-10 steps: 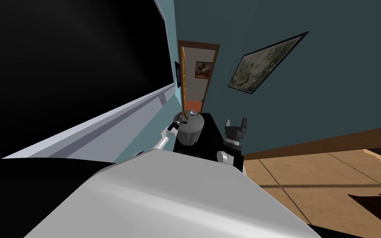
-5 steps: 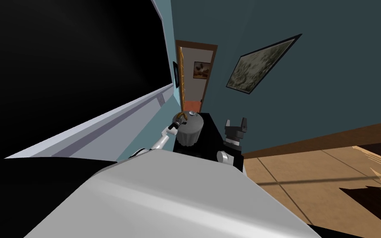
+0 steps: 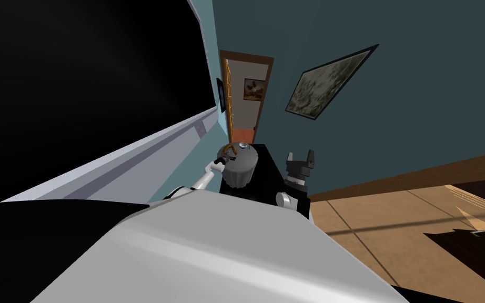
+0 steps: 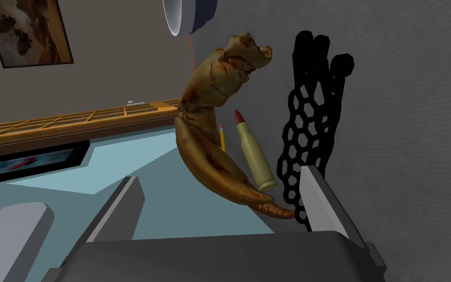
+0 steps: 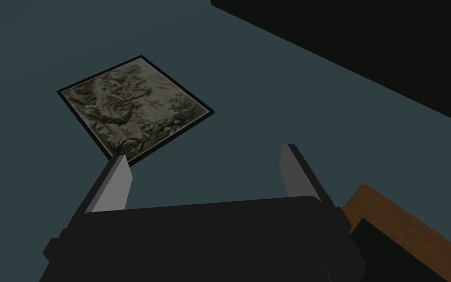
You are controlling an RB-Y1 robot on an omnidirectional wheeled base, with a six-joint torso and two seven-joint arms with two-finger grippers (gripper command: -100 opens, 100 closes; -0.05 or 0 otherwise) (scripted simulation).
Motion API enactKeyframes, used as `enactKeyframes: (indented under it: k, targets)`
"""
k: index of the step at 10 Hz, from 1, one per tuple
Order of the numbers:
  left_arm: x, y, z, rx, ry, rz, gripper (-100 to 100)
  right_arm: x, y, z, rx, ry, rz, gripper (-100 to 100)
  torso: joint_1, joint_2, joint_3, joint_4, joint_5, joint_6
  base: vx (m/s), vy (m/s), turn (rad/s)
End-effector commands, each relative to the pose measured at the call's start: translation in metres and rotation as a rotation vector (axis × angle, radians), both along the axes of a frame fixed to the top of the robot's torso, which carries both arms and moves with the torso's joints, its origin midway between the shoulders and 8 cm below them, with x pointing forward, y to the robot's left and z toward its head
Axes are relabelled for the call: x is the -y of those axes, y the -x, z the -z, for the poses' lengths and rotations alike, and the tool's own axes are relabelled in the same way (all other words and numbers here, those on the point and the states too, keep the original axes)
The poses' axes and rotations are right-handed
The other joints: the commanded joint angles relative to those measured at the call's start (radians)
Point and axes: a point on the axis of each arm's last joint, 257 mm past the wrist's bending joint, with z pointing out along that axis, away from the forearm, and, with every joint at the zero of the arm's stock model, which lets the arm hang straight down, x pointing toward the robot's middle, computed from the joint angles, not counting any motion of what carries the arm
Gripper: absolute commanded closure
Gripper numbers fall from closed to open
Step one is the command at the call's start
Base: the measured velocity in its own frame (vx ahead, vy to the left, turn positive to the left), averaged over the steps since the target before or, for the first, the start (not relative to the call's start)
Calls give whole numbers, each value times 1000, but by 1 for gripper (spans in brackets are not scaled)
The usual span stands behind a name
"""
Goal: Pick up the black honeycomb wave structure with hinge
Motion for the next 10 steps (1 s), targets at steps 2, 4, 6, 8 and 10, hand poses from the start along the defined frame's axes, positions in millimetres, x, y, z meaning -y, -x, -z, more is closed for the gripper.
enactKeyframes:
  k: [2, 4, 6, 8, 10]
  targets:
    - [-16, 10, 30, -103, -21, -28, -100, 0, 0, 0, 0, 0, 0, 0, 0, 0, 0, 0, 0, 0, 67, 3, -51]
    - [-29, 18, 48, -164, -35, -47, -100, 0, 0, 0, 0, 0, 0, 0, 0, 1, 0, 0, 0, 0, 64, 6, -44]
    - [-40, 26, 61, -214, -48, -63, -100, 0, 0, 0, 0, 0, 0, 0, 0, 1, 1, 0, 0, 0, 51, 6, -29]
    - [-54, 40, 80, -276, -61, -82, -100, 0, 0, 0, 0, 0, 0, 0, 0, 1, 1, 0, 0, 0, 61, 15, -40]
    - [-51, 35, 72, -262, -58, -78, 0, 0, 0, 0, 0, 0, 0, 0, 0, 3, 1, 1, 0, 0, 17, 5, -1]
